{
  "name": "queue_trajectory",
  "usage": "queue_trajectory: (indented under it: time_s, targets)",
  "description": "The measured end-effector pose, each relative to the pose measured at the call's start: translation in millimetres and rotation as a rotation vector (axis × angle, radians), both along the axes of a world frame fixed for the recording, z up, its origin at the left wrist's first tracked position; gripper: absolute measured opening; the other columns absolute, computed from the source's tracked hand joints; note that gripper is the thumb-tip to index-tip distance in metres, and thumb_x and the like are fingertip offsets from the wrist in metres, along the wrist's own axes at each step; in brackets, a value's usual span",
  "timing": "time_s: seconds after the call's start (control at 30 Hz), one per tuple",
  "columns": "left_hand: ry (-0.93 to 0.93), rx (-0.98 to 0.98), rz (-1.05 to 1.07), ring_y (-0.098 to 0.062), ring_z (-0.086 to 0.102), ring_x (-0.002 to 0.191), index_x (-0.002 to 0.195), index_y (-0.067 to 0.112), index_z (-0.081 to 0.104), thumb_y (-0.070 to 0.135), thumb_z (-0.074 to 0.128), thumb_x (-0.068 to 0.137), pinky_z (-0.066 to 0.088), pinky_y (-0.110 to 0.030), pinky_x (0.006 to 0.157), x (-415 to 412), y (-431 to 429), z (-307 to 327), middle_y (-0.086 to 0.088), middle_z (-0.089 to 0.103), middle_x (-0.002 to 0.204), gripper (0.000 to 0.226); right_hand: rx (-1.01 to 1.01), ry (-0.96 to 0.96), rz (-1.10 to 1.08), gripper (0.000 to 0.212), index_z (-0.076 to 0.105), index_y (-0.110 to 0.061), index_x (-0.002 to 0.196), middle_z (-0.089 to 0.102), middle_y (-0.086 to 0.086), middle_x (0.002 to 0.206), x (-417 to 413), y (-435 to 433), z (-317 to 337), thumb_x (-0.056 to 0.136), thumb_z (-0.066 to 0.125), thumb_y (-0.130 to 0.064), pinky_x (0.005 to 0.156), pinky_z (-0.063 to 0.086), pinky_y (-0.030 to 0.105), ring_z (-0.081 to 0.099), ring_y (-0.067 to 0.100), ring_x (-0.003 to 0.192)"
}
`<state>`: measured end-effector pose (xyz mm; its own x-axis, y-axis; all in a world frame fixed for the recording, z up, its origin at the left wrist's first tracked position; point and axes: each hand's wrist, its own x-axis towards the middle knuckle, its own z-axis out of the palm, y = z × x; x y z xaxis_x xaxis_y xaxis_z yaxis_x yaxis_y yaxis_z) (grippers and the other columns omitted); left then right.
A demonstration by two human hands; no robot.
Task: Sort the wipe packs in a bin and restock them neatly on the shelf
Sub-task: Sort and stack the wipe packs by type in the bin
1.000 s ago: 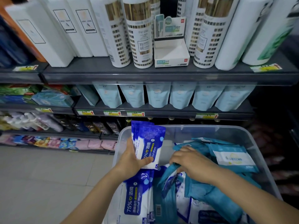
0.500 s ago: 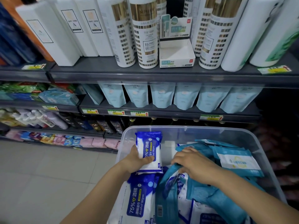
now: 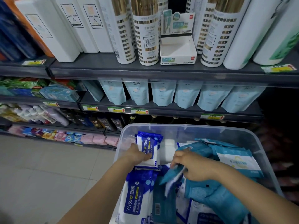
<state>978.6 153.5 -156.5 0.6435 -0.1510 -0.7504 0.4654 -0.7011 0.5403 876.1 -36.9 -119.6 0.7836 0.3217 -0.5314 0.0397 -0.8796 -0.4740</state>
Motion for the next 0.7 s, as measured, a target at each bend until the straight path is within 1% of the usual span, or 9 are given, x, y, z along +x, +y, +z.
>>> queue_trajectory:
  time_s: [0.1, 0.17, 0.23, 0.33, 0.4, 0.5, 0.57, 0.63, 0.7]
  targets:
    - [-0.274, 0.123, -0.108, -0.026, 0.056, 0.114, 0.138, 0.005, 0.027, 0.015, 0.073, 0.082, 0.046, -0.035, 0.092, -6, -4, 5, -0.012, 0.055, 0.127, 0.073, 0.051, 0.244, 0.054, 0.049, 0.05, -0.026, 0.132, 0.042, -0.007, 0.133, 1, -6, 7, 0.084, 0.056, -0.013, 0.108, 0.031, 0.025, 0.037, 0.01, 0.125]
    - [-0.42, 0.181, -0.187, -0.027, 0.053, 0.119, 0.148, 0.003, 0.011, 0.011, 0.066, 0.088, 0.044, -0.033, 0.092, -9, -3, 9, -0.015, 0.051, 0.134, 0.082, 0.075, 0.37, 0.05, 0.054, 0.043, -0.029, 0.138, 0.041, -0.008, 0.141, 4, -9, 11, 0.087, 0.058, -0.022, 0.109, 0.031, 0.025, 0.037, 0.008, 0.13]
    - [-0.478, 0.224, -0.273, -0.027, 0.051, 0.121, 0.15, 0.004, 0.006, 0.01, 0.06, 0.092, 0.044, -0.032, 0.091, -9, 0, 11, -0.015, 0.048, 0.137, 0.079, 0.138, 0.446, -0.094, 0.057, 0.035, -0.026, 0.143, 0.04, -0.006, 0.145, 10, -4, 14, 0.091, 0.057, -0.029, 0.108, 0.033, 0.024, 0.04, 0.009, 0.13]
    - [-0.428, 0.241, -0.297, -0.025, 0.058, 0.111, 0.145, 0.009, 0.023, 0.012, 0.054, 0.094, 0.046, -0.029, 0.081, -6, 5, 12, -0.014, 0.058, 0.124, 0.059, 0.193, 0.293, -0.441, 0.057, 0.034, -0.016, 0.143, 0.039, -0.002, 0.145, 25, 15, 10, 0.093, 0.052, -0.036, 0.107, 0.035, 0.03, 0.04, 0.015, 0.13]
    - [-0.41, 0.276, -0.309, -0.025, 0.06, 0.108, 0.14, 0.011, 0.032, 0.013, 0.052, 0.095, 0.049, -0.03, 0.084, -6, 7, 11, -0.013, 0.061, 0.12, 0.05, 0.273, 0.213, -0.626, 0.047, 0.04, -0.01, 0.135, 0.049, -0.005, 0.121, 35, 32, 6, 0.094, 0.052, -0.029, 0.097, 0.041, 0.028, 0.047, 0.017, 0.118]
    - [-0.375, 0.312, -0.301, -0.027, 0.058, 0.112, 0.129, 0.006, 0.041, 0.01, 0.05, 0.096, 0.049, -0.033, 0.089, -8, 7, 10, -0.014, 0.059, 0.123, 0.035, 0.422, 0.268, -0.842, 0.01, 0.049, -0.011, 0.094, 0.052, -0.005, 0.088, 46, 55, -4, 0.094, 0.054, -0.019, 0.086, 0.04, 0.023, 0.05, 0.013, 0.093]
    - [-0.344, 0.311, -0.287, -0.027, 0.057, 0.114, 0.126, 0.005, 0.042, 0.01, 0.05, 0.095, 0.048, -0.033, 0.09, -8, 6, 11, -0.015, 0.057, 0.125, 0.032, 0.521, 0.331, -0.911, 0.011, 0.052, -0.018, 0.085, 0.062, -0.001, 0.092, 52, 68, -11, 0.094, 0.054, -0.013, 0.086, 0.042, 0.027, 0.055, 0.014, 0.09]
    - [-0.319, 0.314, -0.277, -0.027, 0.056, 0.115, 0.127, 0.005, 0.043, 0.009, 0.051, 0.095, 0.047, -0.033, 0.091, -7, 5, 12, -0.015, 0.057, 0.126, 0.033, 0.547, 0.365, -0.969, 0.008, 0.059, -0.013, 0.097, 0.067, 0.009, 0.107, 59, 79, -18, 0.091, 0.056, -0.009, 0.094, 0.048, 0.037, 0.061, 0.023, 0.099]
    - [-0.304, 0.324, -0.302, -0.027, 0.055, 0.115, 0.128, 0.005, 0.041, 0.008, 0.049, 0.095, 0.045, -0.032, 0.09, -6, 3, 15, -0.015, 0.055, 0.127, 0.034, 0.56, 0.395, -1.037, 0.017, 0.06, -0.008, 0.105, 0.068, 0.014, 0.105, 66, 86, -20, 0.089, 0.056, -0.007, 0.091, 0.051, 0.043, 0.064, 0.028, 0.098]
